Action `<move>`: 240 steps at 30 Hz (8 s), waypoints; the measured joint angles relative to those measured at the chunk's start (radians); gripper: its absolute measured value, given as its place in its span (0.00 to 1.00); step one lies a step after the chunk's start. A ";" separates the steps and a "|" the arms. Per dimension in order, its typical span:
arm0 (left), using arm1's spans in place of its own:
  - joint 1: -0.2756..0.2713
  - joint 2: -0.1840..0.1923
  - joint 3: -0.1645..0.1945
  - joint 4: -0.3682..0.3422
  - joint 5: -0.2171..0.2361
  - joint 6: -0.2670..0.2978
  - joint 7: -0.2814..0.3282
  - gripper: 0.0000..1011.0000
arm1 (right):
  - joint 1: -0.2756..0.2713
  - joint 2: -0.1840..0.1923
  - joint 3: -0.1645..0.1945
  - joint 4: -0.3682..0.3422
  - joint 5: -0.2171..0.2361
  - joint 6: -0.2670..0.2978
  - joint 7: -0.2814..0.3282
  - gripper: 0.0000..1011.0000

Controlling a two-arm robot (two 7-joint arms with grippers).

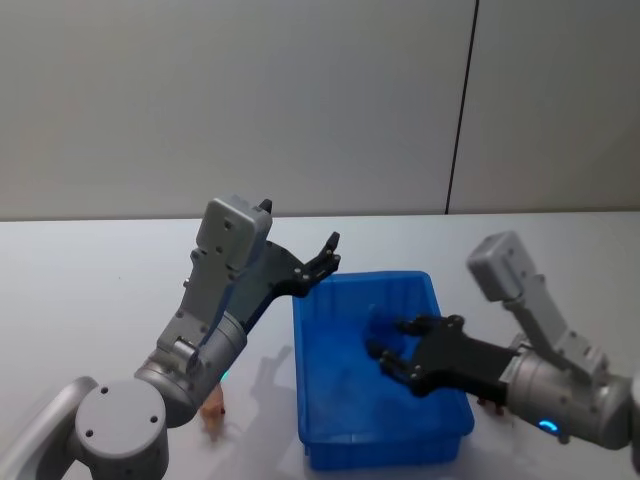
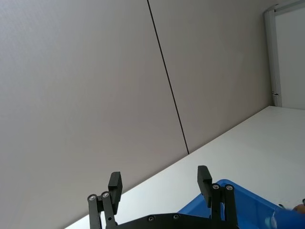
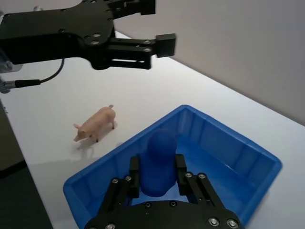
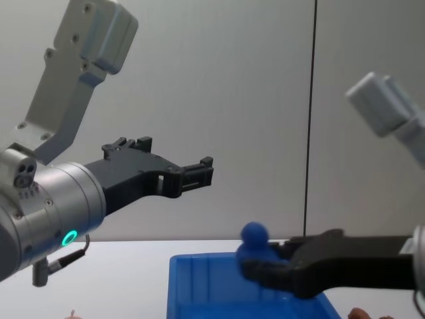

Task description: Pick up the two dolls from the table and place them into the box.

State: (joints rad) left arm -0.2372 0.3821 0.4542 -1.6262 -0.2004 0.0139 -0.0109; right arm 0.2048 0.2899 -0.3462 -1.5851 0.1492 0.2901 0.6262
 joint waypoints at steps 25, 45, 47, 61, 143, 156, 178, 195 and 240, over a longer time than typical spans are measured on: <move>0.000 0.000 0.000 0.000 0.000 0.000 0.000 0.99 | -0.010 0.006 -0.012 -0.012 0.008 0.001 -0.050 0.99; 0.000 0.000 0.000 0.000 0.000 0.000 0.000 0.99 | -0.137 0.145 0.070 -0.084 0.155 -0.050 -0.161 0.99; 0.000 0.000 0.000 0.000 0.000 0.000 0.000 0.99 | -0.148 0.155 0.076 -0.084 0.162 -0.051 -0.169 0.99; 0.000 0.000 0.000 0.000 0.000 0.000 0.000 0.99 | -0.185 0.200 0.098 -0.049 0.175 -0.059 -0.204 0.99; 0.000 0.000 0.000 0.000 0.000 0.000 0.000 0.99 | -0.064 0.125 0.043 -0.103 0.091 -0.086 -0.114 0.42; 0.000 0.000 0.000 0.000 0.000 0.000 0.000 0.99 | -0.022 0.082 0.018 -0.055 0.060 -0.037 -0.103 0.78; 0.000 0.000 0.000 0.000 0.000 0.000 0.000 0.99 | -0.095 0.176 0.077 -0.074 0.163 -0.097 -0.150 0.99; 0.010 0.005 -0.001 -0.009 0.000 0.009 0.010 0.99 | -0.192 0.272 0.128 -0.087 0.254 -0.140 -0.167 0.99; 0.307 0.181 -0.032 -0.148 -0.213 0.172 0.246 0.99 | -0.227 0.306 0.145 -0.092 0.286 -0.155 -0.173 0.99</move>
State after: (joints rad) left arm 0.0698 0.5627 0.4217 -1.7737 -0.4137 0.1856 0.2351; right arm -0.0224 0.5959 -0.2007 -1.6768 0.4349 0.1347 0.4533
